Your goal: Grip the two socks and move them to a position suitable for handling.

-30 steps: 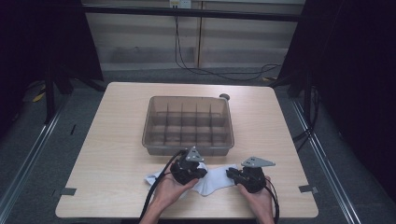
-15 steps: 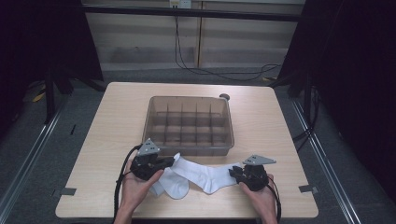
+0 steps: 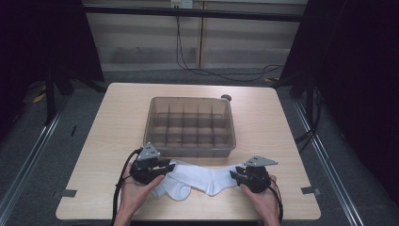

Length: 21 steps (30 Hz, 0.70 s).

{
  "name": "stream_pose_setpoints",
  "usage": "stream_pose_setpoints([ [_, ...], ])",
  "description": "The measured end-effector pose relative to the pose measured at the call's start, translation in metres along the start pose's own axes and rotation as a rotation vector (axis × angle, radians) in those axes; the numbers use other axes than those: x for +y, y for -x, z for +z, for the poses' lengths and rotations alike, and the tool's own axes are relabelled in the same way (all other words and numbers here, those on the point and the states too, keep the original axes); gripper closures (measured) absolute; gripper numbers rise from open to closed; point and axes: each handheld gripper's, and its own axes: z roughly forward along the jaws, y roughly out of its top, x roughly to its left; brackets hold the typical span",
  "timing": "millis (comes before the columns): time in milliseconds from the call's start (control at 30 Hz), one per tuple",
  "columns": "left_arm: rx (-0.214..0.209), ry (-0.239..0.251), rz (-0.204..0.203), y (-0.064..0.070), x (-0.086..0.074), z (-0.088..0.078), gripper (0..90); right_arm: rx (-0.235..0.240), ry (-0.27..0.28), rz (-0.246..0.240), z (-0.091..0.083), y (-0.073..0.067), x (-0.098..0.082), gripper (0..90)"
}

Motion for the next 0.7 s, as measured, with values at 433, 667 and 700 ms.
stream_pose_setpoints([
  [433,0.094,-0.162,0.121,0.008,-0.013,0.041,62.1,-0.022,-0.015,0.015,0.002,-0.002,-0.005,55.3],
  [667,0.087,-0.176,0.120,0.005,-0.018,0.033,62.5,-0.010,-0.015,-0.007,0.007,-0.009,-0.004,55.2],
  [700,0.085,-0.174,0.120,0.004,-0.019,0.031,62.9,-0.008,-0.018,-0.012,0.008,-0.010,-0.003,55.2],
])
